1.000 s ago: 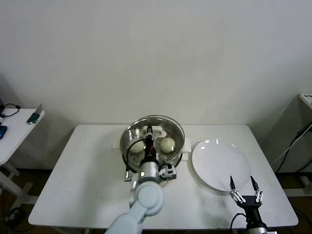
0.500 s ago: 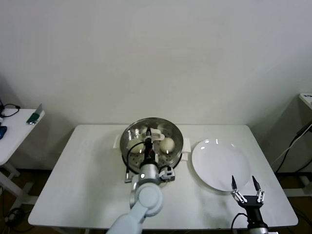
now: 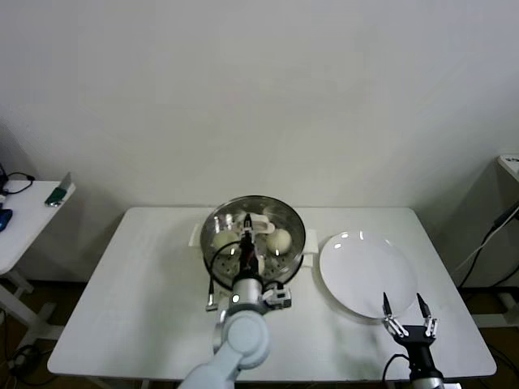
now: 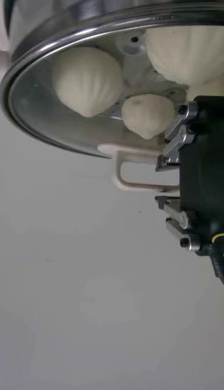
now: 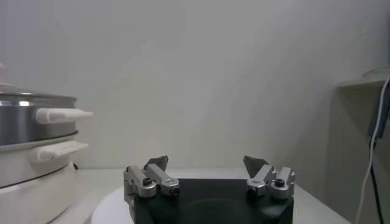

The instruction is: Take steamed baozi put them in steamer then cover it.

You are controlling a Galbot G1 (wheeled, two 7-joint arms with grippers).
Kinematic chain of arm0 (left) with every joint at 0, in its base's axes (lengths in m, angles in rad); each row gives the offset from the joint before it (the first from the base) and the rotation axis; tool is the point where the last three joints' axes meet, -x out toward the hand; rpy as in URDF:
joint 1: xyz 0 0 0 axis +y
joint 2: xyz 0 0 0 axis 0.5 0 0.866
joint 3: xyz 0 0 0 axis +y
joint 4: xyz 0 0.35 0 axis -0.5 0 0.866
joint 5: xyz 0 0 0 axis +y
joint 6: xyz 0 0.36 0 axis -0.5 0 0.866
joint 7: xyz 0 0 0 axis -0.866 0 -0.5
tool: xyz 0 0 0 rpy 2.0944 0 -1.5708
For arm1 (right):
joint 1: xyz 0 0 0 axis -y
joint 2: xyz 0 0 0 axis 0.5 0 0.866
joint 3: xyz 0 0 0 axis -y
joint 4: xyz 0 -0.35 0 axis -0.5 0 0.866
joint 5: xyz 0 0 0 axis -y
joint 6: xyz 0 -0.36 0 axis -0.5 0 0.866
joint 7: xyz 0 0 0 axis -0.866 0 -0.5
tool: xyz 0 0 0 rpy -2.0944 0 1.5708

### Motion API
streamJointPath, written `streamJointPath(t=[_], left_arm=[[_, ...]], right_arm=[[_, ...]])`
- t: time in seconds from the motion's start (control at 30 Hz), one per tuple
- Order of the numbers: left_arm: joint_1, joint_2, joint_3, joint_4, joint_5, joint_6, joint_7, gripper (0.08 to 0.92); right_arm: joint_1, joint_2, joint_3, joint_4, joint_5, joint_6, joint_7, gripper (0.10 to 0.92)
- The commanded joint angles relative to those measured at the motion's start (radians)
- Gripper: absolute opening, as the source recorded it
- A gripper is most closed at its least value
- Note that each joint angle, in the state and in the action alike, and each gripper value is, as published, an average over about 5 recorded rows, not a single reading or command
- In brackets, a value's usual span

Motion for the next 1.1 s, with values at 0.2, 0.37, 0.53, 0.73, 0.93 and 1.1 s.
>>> streamJointPath(t=[0.2,0.37,0.53,0.73,0.93,1.1], left_arm=[[0.015,0.041,0.016,-0.15,-0.105,0.031,0.044,0.554],[0.061,0.095,-0.002,-0.27,-0.225,0.026,0.021,0.701],[0.147,0.136,-0.112,-0.367,-0.496,-0.069,-0.144,0.809],[0.256,0.191,-0.408,-0.416,-0.902,-0.269,-0.294,0.822],[0.395,0.245,-0.741,-0.386,-1.337,-0.488,-0.322,0.823],[0.496,0.276,-0.872,-0.299,-1.635,-0.65,-0.329,0.823]], right_arm=[[-0.006,0.0,-0.021,0.01,-0.002,-0.078,0.054,0.823],[-0.006,0.002,-0.026,0.019,-0.011,-0.064,0.056,0.823],[-0.002,0.009,-0.033,0.026,-0.019,-0.048,0.059,0.823],[0.0,0.01,-0.04,0.026,-0.021,-0.04,0.058,0.823],[0.005,0.014,-0.052,-0.003,-0.026,-0.022,0.057,0.823],[0.009,0.016,-0.057,-0.018,-0.026,-0.009,0.055,0.823]])
